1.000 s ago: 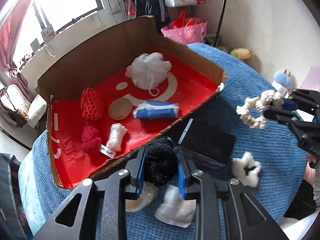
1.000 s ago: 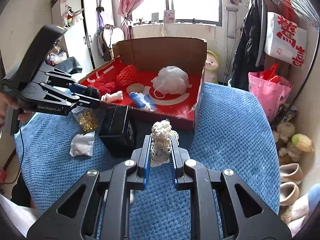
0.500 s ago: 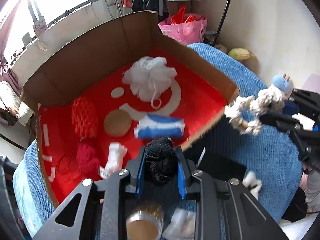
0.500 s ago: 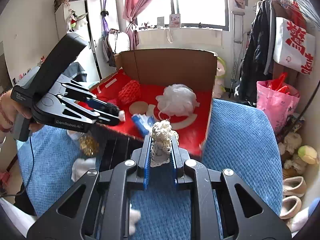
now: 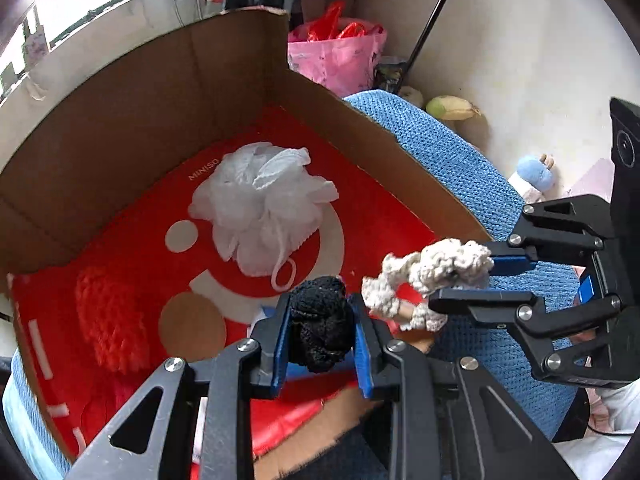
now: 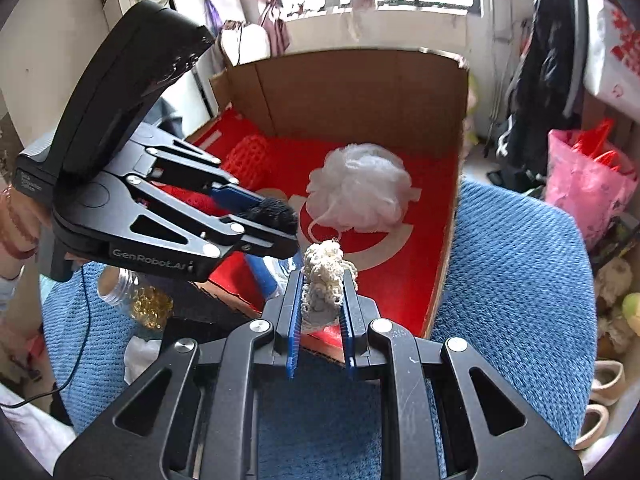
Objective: Organize soft objects
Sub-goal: 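Lower the rope toy and black fuzzy ball with both tools into the box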
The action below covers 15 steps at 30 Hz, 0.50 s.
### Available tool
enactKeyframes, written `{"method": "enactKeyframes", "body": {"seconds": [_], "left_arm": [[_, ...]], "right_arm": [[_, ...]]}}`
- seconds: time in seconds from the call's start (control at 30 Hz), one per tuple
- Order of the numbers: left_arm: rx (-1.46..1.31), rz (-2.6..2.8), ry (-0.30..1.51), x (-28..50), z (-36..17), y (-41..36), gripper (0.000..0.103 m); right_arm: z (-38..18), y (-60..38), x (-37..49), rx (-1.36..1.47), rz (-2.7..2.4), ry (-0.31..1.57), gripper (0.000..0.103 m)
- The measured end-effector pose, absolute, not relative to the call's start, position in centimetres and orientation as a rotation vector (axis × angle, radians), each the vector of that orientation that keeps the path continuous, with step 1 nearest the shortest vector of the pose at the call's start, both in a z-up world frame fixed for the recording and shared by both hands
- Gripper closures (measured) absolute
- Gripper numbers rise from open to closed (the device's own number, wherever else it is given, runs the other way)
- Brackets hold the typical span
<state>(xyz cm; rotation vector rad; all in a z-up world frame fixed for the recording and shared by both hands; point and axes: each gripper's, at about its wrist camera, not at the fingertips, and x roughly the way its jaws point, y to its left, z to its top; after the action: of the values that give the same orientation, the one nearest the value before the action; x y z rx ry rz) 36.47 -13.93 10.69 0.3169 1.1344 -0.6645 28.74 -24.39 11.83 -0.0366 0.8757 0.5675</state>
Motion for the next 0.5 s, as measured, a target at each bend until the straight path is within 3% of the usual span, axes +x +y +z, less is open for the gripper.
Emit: {"method": "enactKeyframes", "body": {"seconds": [0.5], "left_arm": [[0.378, -0.661, 1.222, 39.6, 7.5, -15.8, 0.074]], "right_arm": [[9.7, -22.5, 33.4, -0.154, 0.606, 1.047, 0.087]]}}
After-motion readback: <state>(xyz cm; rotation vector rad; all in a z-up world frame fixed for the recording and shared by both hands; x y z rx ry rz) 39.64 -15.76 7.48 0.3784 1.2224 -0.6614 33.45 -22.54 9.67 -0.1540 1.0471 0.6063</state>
